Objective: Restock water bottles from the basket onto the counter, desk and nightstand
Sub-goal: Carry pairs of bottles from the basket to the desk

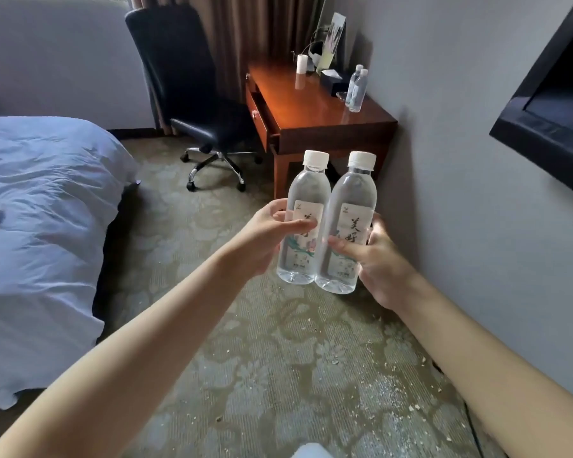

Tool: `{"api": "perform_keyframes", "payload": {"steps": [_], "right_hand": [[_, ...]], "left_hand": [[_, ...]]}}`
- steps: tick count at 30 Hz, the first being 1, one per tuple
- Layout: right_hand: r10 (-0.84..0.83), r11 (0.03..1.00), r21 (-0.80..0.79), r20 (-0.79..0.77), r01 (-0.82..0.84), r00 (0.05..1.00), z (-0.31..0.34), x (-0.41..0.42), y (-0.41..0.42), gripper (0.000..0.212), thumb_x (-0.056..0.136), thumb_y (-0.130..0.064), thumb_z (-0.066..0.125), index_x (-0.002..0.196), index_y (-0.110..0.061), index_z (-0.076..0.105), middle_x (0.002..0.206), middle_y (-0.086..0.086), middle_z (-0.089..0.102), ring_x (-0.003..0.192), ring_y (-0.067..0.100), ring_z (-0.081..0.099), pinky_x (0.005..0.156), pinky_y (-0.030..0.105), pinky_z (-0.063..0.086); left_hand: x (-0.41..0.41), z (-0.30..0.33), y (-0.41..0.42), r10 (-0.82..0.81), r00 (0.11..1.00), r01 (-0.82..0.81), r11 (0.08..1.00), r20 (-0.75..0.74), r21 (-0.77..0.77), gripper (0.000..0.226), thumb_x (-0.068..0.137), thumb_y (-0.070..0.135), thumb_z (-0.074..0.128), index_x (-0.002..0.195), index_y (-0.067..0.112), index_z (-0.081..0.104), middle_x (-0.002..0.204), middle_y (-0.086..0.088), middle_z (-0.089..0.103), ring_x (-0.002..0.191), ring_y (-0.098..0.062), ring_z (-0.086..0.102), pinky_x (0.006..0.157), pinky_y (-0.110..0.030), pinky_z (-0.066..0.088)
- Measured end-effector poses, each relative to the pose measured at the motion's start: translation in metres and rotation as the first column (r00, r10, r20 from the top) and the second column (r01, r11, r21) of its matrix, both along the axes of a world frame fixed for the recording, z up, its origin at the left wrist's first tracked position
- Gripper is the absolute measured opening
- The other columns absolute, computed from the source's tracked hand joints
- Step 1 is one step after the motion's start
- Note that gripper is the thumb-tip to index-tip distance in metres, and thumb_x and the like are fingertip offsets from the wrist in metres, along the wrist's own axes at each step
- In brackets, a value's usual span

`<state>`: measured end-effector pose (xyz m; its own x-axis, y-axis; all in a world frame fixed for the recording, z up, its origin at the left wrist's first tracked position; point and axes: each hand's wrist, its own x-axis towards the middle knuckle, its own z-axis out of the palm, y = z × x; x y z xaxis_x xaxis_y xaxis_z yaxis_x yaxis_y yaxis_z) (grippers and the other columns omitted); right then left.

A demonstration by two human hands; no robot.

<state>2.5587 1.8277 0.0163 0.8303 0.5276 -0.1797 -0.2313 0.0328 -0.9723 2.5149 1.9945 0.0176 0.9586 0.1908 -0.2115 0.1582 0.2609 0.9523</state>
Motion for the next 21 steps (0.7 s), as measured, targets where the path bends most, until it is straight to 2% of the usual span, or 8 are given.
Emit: {"api": "perform_keyframes", "payload": {"steps": [4,8,12,16,21], "right_hand": [[-0.03,1.0,0.0,-0.011,0.03,0.999,-0.004,0.056,0.035,0.057,0.076,-0.005,0.07,0.12,-0.023,0.038,0.106,0.004,0.065,0.104,0.022,0.063,0.091,0.045,0.049],[-0.043,0.999,-0.011,0.007,0.043,0.999,-0.009,0.125,0.07,0.066,0.077,-0.003,0.069,0.129,-0.02,0.033,0.1,0.0,0.065,0.098,0.017,0.064,0.081,0.039,0.051],[-0.058,0.998,-0.006,0.01,0.058,0.998,-0.012,0.206,0.102,0.07,0.076,-0.004,0.07,0.131,-0.023,0.032,0.103,0.001,0.064,0.099,0.019,0.063,0.086,0.046,0.051],[-0.068,0.998,0.002,0.009,0.068,0.998,-0.009,0.287,0.138,0.07,0.075,-0.002,0.072,0.128,-0.025,0.032,0.101,0.002,0.065,0.099,0.019,0.064,0.087,0.044,0.051],[-0.036,0.999,-0.035,0.01,0.036,0.999,-0.012,0.365,0.189,0.069,0.075,0.001,0.071,0.127,-0.021,0.032,0.1,0.003,0.064,0.101,0.022,0.064,0.092,0.049,0.05]], "left_hand": [[0.058,-0.005,0.037,-0.015,1.0,0.015,1.0,-0.012,0.024,0.051,0.08,0.006,0.068,0.126,0.012,0.048,0.099,-0.001,0.067,0.083,-0.008,0.066,0.063,-0.024,0.045],[0.129,-0.011,0.072,-0.016,1.0,0.017,0.999,-0.025,0.049,0.051,0.079,0.007,0.069,0.126,0.013,0.049,0.104,-0.003,0.066,0.092,-0.013,0.064,0.066,-0.027,0.043],[0.212,-0.01,0.105,-0.032,0.999,0.033,0.997,-0.025,0.076,0.045,0.08,0.006,0.068,0.12,0.015,0.052,0.102,-0.003,0.067,0.091,-0.015,0.065,0.066,-0.028,0.045],[0.291,-0.005,0.142,-0.013,1.0,0.015,0.996,-0.026,0.092,0.053,0.078,0.006,0.069,0.127,0.01,0.049,0.102,-0.005,0.066,0.091,-0.016,0.065,0.068,-0.03,0.046],[0.365,-0.011,0.191,0.014,0.999,-0.01,0.996,-0.046,0.085,0.056,0.076,0.004,0.071,0.127,0.009,0.049,0.105,-0.007,0.066,0.096,-0.02,0.064,0.07,-0.032,0.046]]}}
